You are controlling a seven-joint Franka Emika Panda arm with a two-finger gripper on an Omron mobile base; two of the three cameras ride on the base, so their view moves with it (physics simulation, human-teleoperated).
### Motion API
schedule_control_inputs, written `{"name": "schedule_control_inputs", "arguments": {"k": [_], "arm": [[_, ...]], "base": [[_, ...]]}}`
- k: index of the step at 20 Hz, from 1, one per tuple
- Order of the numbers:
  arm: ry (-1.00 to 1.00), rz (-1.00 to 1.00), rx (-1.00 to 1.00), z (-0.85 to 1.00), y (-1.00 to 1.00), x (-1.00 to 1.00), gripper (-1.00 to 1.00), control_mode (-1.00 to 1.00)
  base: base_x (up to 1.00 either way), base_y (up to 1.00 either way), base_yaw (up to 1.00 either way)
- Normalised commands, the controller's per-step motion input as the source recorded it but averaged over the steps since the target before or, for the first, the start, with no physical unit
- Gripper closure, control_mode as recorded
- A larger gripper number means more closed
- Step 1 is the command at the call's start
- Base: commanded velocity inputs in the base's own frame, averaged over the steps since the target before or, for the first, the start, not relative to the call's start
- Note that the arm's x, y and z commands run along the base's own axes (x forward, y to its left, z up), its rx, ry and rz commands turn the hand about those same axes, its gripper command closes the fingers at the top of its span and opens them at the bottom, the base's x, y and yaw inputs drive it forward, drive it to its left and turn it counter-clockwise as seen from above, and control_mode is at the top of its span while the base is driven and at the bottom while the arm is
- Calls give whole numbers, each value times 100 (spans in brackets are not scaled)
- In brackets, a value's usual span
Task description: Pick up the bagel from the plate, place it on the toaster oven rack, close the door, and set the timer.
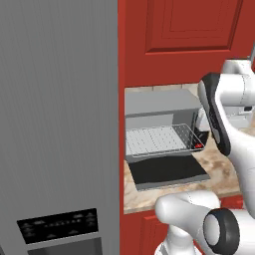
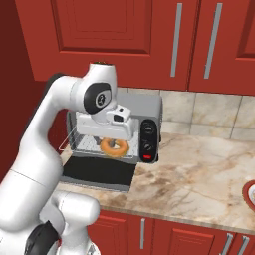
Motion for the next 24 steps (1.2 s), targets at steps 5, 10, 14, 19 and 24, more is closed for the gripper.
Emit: {"name": "schedule_control_inputs", "arguments": {"k": [5, 10, 14, 19, 24], "arm": [[0, 3, 0, -12, 91, 46, 100, -100], [0, 2, 0, -30, 70, 67, 100, -100], [0, 0, 0, -34, 39, 71, 100, -100], [1, 0, 0, -33, 25, 57, 100, -100], [0, 0, 0, -31, 8, 49, 100, -100]], "base": [[0, 0, 0], [0, 0, 0], [0, 0, 0], [0, 0, 0], [0, 0, 0]]}}
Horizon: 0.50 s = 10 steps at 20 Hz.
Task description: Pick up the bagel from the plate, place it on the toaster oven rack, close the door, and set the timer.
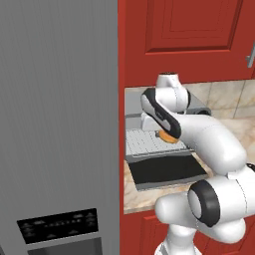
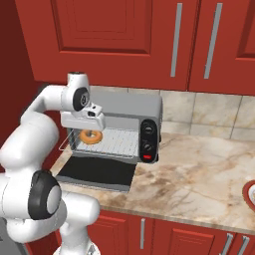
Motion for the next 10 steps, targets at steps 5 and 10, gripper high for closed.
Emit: {"name": "schedule_control_inputs", "arguments": {"k": [5, 10], "arm": [[0, 0, 0, -30, 0, 38, 100, -100], [0, 0, 0, -29, 0, 34, 100, -100]], "base": [[0, 0, 0], [0, 0, 0]]}}
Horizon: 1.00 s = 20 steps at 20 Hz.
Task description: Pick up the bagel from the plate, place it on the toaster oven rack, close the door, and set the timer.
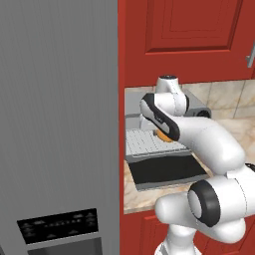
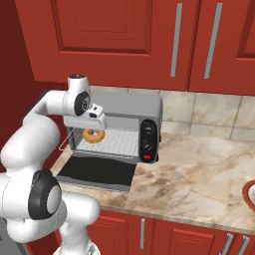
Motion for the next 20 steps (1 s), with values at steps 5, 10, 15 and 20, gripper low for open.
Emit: {"name": "schedule_control_inputs", "arguments": {"k": [5, 10, 15, 20], "arm": [[0, 0, 0, -31, 0, 8, 100, -100], [0, 0, 0, -34, 0, 0, 100, -100], [0, 0, 0, -19, 0, 6, 100, -100], [0, 0, 0, -21, 0, 10, 100, -100]], "base": [[0, 0, 0], [0, 0, 0], [0, 0, 0], [0, 0, 0]]}}
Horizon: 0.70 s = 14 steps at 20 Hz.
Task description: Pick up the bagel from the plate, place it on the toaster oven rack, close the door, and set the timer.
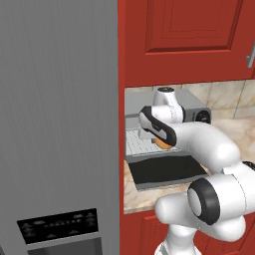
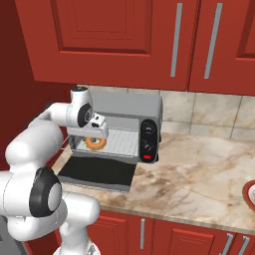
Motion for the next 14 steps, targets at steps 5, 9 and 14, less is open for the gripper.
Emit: {"name": "schedule_control_inputs", "arguments": {"k": [5, 9, 14], "arm": [[0, 0, 0, -24, 0, 6, -100, -100], [0, 0, 0, -3, 0, -4, -100, -100], [-5, 0, 0, 33, 0, -28, -100, -100]], "base": [[0, 0, 0], [0, 0, 0], [0, 0, 0]]}}
